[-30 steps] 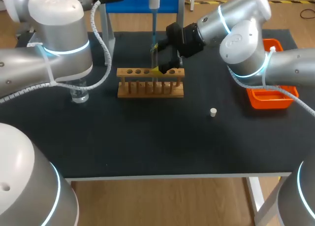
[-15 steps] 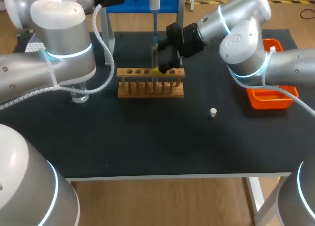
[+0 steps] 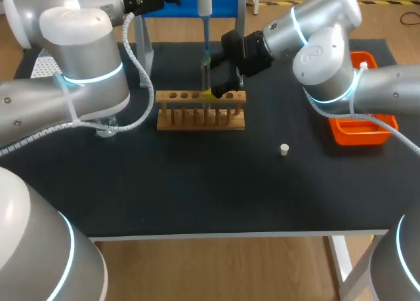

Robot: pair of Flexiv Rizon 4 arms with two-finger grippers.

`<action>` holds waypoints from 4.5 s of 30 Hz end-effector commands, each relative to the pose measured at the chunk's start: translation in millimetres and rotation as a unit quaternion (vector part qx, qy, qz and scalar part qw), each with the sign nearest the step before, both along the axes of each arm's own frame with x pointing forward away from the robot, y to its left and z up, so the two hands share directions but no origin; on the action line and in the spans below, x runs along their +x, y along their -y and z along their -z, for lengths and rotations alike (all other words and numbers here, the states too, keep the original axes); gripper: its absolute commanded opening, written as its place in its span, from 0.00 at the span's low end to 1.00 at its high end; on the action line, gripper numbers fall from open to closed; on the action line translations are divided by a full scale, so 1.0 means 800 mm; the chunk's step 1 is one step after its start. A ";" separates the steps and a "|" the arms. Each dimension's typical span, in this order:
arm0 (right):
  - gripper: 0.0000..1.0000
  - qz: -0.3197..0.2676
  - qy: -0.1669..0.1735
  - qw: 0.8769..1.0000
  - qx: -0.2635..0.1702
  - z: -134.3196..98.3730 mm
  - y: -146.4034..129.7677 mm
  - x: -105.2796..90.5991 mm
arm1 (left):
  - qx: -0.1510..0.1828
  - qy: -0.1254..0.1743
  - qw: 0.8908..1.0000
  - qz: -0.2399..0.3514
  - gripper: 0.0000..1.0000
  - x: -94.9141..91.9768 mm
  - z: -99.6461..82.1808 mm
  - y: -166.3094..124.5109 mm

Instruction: Invert the test tube, pick up the pipette, mount the tip to pipette, aspirate from beaker and dispense into the tube, eject the tip, return the pipette, and cap with the stopper.

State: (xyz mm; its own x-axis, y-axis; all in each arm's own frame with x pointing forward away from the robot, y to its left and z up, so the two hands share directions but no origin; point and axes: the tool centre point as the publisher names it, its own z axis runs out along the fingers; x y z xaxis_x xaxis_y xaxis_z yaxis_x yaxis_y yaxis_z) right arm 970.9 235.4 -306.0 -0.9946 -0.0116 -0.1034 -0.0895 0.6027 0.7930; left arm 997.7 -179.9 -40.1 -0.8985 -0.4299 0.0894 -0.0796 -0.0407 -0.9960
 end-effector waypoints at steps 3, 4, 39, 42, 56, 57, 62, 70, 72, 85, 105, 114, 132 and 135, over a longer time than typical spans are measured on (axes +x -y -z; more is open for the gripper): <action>1.00 -0.001 -0.001 1.000 -0.002 -0.002 0.001 0.000 | -0.006 0.005 1.000 -0.004 0.00 -0.003 0.006 0.000; 1.00 -0.001 -0.001 1.000 -0.002 -0.002 0.001 0.000 | -0.005 0.006 1.000 -0.004 0.00 -0.003 0.007 0.000; 1.00 -0.001 -0.001 1.000 -0.002 -0.002 0.001 0.000 | 0.011 0.016 1.000 -0.006 0.00 -0.004 0.010 0.003; 1.00 -0.001 -0.001 1.000 -0.002 -0.002 0.001 0.000 | 0.012 0.020 1.000 -0.006 0.00 -0.004 0.010 0.003; 1.00 -0.001 -0.001 1.000 -0.002 -0.002 0.001 0.000 | 0.018 0.064 0.998 -0.001 0.00 -0.012 0.010 0.004; 1.00 -0.001 -0.001 1.000 -0.002 -0.002 0.001 0.000 | 0.019 0.065 0.998 -0.001 0.00 -0.012 0.010 0.004; 1.00 -0.001 -0.001 1.000 -0.002 -0.002 0.001 0.000 | 0.019 0.069 0.997 -0.001 0.00 -0.015 0.011 0.004; 1.00 -0.001 -0.001 1.000 -0.002 -0.002 0.001 0.000 | 0.028 0.069 0.997 0.003 0.00 -0.021 0.012 0.008; 1.00 -0.001 -0.001 1.000 -0.002 -0.002 0.001 0.000 | 0.030 0.070 0.997 0.004 0.00 -0.022 0.013 0.009; 1.00 -0.001 -0.001 1.000 -0.002 -0.002 0.001 0.000 | 0.035 0.067 0.997 0.003 0.00 -0.026 0.019 0.013; 1.00 -0.001 -0.001 1.000 -0.002 -0.002 0.001 0.000 | 0.032 0.071 0.997 0.003 0.00 -0.031 0.028 0.018; 1.00 -0.001 -0.001 1.000 -0.002 -0.002 0.001 0.000 | 0.031 0.068 0.997 -0.001 0.00 -0.032 0.031 0.018; 1.00 -0.001 -0.001 1.000 -0.002 -0.002 0.001 0.000 | 0.024 0.059 0.998 -0.009 0.00 -0.029 0.040 0.013; 1.00 -0.001 -0.001 1.000 -0.002 -0.002 0.001 0.000 | 0.022 0.058 0.998 -0.009 0.00 -0.028 0.041 0.013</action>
